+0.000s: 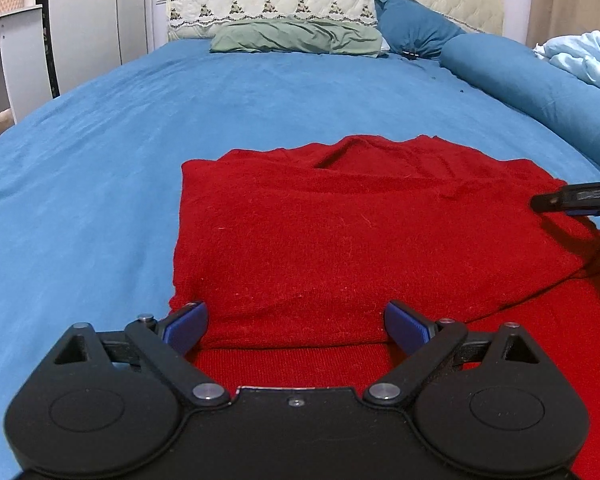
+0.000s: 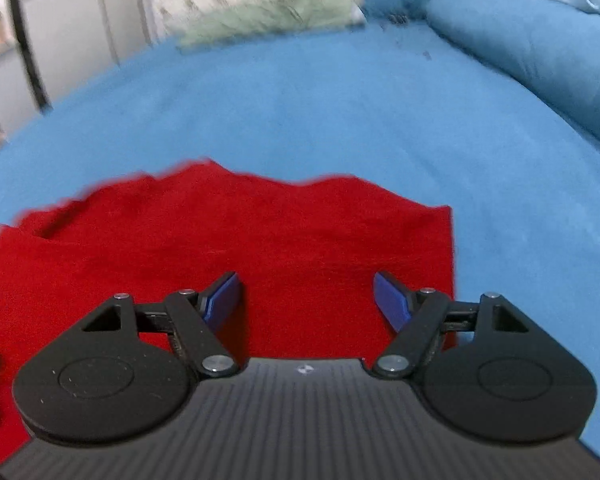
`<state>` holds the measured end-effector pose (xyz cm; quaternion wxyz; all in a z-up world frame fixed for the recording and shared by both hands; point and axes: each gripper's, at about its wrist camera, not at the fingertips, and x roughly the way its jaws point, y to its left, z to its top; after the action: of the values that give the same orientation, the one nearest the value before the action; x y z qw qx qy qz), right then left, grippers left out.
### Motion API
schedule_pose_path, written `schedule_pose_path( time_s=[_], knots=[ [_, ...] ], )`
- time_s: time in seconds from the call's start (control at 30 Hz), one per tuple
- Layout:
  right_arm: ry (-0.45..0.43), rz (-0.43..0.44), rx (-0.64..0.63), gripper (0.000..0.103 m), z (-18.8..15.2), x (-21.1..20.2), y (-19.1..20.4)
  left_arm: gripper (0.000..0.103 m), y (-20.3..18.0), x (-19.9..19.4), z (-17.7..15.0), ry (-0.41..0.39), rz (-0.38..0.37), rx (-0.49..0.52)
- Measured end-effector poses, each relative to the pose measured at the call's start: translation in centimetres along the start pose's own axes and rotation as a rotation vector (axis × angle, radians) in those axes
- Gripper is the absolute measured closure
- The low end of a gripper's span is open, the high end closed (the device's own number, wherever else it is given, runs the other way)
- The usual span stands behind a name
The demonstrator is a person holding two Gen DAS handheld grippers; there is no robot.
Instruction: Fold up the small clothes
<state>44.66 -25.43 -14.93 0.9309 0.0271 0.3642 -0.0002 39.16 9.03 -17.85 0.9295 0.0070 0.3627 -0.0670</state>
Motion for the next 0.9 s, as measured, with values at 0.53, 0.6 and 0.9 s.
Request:
schedule_pose_path(
  time_s=[0.53,0.6,0.9],
  knots=[
    [-0.192,0.087,-0.031,0.012,1.9,-18.8,-2.0,0.007,0.6,-13.5,3.2,-0.061,0.051,-0.003],
    [-0.21,0.099,-0.043,0.011,1.5,-24.2,-2.7,0.002,0.8,-17.3,3.3,-0.068,0.05,-0.001],
    [-0.16,0.126,-0.08,0.006,-5.0,-41.3,-6.2,0.001,2.1,-30.4,-2.2,-0.041,0.012,-0.029]
  ],
)
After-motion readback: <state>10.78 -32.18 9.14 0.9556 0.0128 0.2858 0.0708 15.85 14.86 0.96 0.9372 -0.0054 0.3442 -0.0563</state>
